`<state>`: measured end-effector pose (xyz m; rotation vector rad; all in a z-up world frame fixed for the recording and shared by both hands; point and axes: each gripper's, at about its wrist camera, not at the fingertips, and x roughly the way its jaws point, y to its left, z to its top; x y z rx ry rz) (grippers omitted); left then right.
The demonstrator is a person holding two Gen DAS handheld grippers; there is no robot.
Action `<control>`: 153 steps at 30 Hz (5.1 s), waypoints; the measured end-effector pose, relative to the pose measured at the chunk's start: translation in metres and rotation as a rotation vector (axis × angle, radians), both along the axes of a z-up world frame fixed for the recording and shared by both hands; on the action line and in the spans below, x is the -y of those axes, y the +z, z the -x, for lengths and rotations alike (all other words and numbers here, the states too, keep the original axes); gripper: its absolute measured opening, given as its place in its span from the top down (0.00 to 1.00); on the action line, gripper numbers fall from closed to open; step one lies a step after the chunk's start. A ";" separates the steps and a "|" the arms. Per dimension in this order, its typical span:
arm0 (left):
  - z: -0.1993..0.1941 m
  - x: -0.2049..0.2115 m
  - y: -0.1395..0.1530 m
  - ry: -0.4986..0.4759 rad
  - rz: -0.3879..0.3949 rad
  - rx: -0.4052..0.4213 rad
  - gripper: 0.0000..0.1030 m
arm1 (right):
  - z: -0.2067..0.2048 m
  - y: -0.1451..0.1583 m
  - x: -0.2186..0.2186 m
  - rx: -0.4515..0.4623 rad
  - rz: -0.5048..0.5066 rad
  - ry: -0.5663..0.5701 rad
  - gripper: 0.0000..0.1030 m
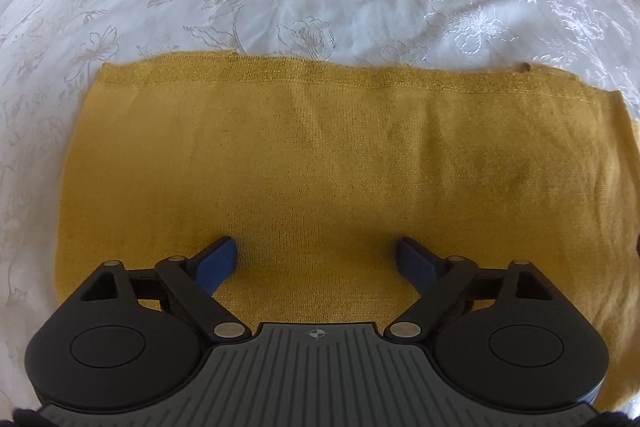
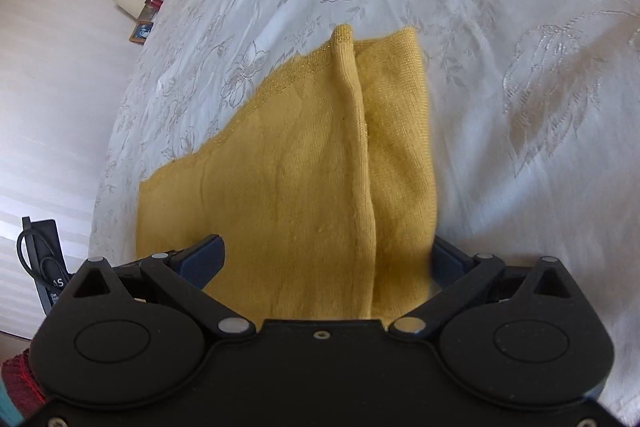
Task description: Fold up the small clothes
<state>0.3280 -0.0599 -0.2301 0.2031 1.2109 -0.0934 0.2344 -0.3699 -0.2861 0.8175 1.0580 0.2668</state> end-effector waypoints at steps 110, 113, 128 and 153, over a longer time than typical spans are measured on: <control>-0.039 -0.003 0.000 -0.099 0.804 -0.284 0.07 | 0.075 0.106 -0.143 0.010 0.417 0.046 0.81; -0.053 0.013 0.012 -0.147 0.814 -0.267 0.17 | 0.073 0.109 -0.131 0.013 0.392 0.021 0.81; -0.067 0.051 0.025 -0.259 0.628 -0.241 0.76 | 0.075 0.107 -0.107 0.008 0.336 -0.066 0.81; -0.096 -0.093 0.123 -0.359 0.543 -0.109 0.92 | 0.037 0.175 -0.274 0.224 0.331 0.116 0.83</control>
